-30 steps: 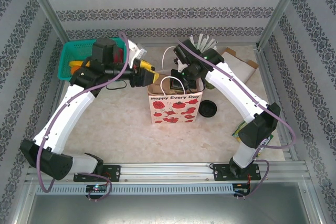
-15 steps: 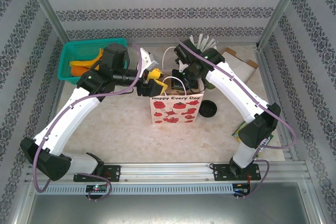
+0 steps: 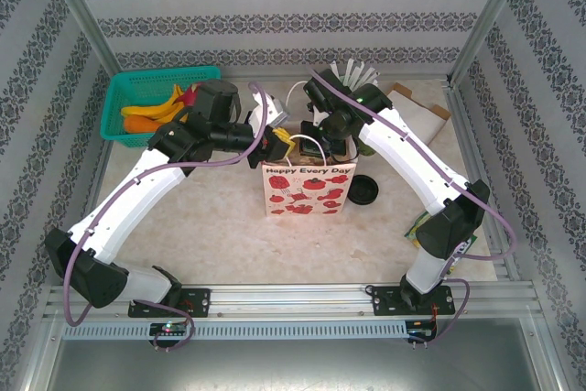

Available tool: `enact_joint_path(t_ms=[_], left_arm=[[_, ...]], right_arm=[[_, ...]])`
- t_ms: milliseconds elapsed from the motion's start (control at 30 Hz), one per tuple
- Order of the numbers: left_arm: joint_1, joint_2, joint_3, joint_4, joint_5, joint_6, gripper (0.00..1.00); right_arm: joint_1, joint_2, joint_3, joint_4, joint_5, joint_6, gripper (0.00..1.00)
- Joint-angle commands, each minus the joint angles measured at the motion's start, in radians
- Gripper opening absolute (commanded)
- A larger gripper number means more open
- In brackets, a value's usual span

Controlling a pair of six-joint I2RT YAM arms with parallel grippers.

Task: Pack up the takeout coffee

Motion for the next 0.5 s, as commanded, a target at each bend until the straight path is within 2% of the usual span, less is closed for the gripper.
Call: enact_joint_path(t_ms=[0,200,467], left_arm=[[-0.017,-0.042,-0.016,-0.064,0.091,0.081,0.01],[-0.028,-0.128,-0.06,-0.069,0.167,0.129,0.0],[-0.046,-0.097,-0.024,-0.076,0.158,0.127,0.0]], right_arm=[[0.0,0.006,0.006,-0.03,0.076,0.026,0.0],[0.0,0.041,0.019,-0.051,0.105,0.025,0.0],[0.011,0.06,0.01,-0.061,0.128,0.021,0.0]])
